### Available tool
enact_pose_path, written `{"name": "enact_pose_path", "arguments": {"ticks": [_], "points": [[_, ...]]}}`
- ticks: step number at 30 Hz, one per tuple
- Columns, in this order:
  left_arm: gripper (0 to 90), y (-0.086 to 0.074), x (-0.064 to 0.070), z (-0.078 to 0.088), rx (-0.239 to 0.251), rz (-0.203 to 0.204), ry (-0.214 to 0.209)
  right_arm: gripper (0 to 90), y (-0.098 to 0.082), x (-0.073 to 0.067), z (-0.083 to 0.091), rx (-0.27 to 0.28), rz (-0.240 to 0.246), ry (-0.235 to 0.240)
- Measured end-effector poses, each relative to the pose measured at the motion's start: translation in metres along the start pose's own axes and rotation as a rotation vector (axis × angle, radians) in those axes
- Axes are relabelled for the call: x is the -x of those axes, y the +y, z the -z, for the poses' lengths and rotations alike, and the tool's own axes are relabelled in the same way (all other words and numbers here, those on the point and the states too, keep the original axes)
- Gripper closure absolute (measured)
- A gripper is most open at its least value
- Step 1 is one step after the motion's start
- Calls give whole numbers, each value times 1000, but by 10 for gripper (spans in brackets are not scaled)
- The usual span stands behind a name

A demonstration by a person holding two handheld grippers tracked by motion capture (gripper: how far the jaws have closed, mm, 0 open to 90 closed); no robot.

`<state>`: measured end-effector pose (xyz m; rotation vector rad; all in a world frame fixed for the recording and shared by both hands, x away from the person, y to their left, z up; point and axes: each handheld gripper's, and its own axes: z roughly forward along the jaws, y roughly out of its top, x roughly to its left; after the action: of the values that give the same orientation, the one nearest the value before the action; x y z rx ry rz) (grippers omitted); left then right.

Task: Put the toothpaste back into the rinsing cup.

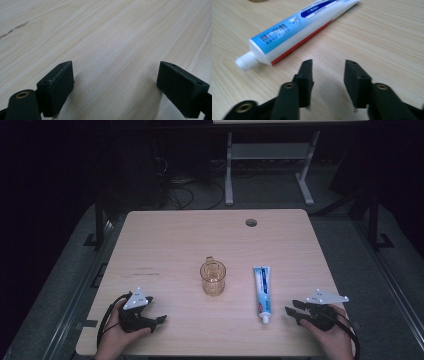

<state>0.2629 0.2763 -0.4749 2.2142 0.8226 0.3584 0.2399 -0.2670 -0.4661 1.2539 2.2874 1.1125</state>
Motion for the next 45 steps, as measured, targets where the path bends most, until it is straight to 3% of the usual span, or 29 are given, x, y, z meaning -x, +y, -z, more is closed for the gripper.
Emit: {"name": "enact_pose_path", "arguments": {"ticks": [6,11,19,30,45], "points": [[135,1,0,-1,1,3,0,896,8,-2,7,22,-49,36],[135,1,0,-1,0,2,0,900,17,-7,8,11,-82,65],[134,1,0,-1,3,5,0,900,30,-19,5,29,-86,117],[134,1,0,-2,2,3,0,900,44,-33,-9,32,-43,166],[135,2,0,-2,2,1,0,897,61,-63,-38,2,23,224]]}}
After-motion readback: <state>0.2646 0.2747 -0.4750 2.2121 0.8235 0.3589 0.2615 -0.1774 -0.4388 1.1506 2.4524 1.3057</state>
